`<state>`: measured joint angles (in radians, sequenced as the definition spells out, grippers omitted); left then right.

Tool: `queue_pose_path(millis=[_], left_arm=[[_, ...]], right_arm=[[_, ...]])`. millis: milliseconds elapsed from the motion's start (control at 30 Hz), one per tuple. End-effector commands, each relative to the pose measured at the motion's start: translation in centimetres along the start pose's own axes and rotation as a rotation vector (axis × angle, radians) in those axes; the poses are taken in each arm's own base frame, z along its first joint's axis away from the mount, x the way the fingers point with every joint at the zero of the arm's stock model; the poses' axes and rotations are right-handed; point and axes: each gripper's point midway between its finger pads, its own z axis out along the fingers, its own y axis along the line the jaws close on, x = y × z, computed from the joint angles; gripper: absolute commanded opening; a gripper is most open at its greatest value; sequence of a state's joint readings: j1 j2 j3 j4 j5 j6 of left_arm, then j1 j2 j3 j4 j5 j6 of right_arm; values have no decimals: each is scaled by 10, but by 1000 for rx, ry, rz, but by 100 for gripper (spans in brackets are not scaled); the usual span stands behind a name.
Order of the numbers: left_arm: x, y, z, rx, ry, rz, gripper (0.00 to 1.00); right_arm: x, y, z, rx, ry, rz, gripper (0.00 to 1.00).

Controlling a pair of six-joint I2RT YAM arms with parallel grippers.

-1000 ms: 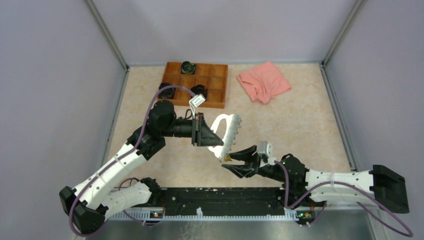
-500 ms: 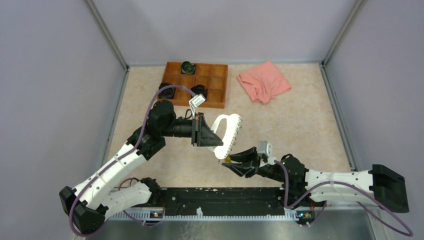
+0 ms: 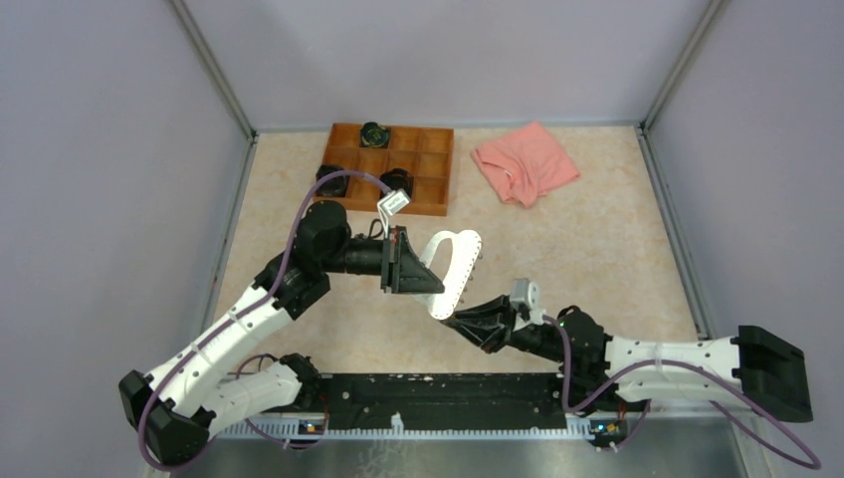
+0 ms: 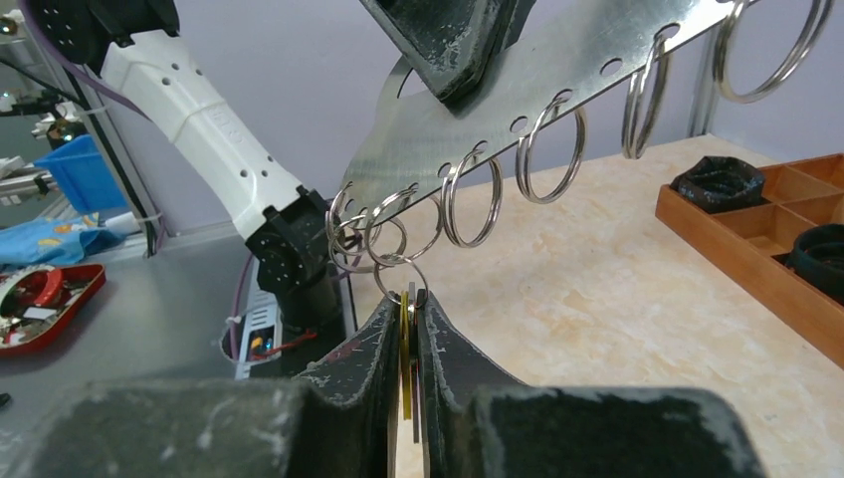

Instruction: Remove the keys from the keyring

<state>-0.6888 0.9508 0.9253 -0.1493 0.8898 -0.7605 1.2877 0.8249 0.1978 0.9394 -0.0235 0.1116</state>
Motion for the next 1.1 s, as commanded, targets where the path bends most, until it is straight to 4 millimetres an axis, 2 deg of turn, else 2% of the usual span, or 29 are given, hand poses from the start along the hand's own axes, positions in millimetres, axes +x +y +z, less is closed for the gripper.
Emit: queue_pose_path(millis=[0,67,367,667,867,1067], left_arm=[[-1,-13,-5,51,-10,70,0],[0,-14,-7,53,-6,93,0],[3,-19,-14,42,15,221,0],[8,-8,-15,3,29,265,0],[11,0,-17,-34,34,284,0],[17,10,-17,-56,40,275,0]], right_arm=[[-29,7,9,-12,-71,23,4],[-29,7,8,-9,-57,27,0],[-23,10,6,-6,54,16,0],[-11,12,7,38,176,-13,0],[-4,6,3,86,227,-15,0],[-4,6,2,96,247,-17,0]])
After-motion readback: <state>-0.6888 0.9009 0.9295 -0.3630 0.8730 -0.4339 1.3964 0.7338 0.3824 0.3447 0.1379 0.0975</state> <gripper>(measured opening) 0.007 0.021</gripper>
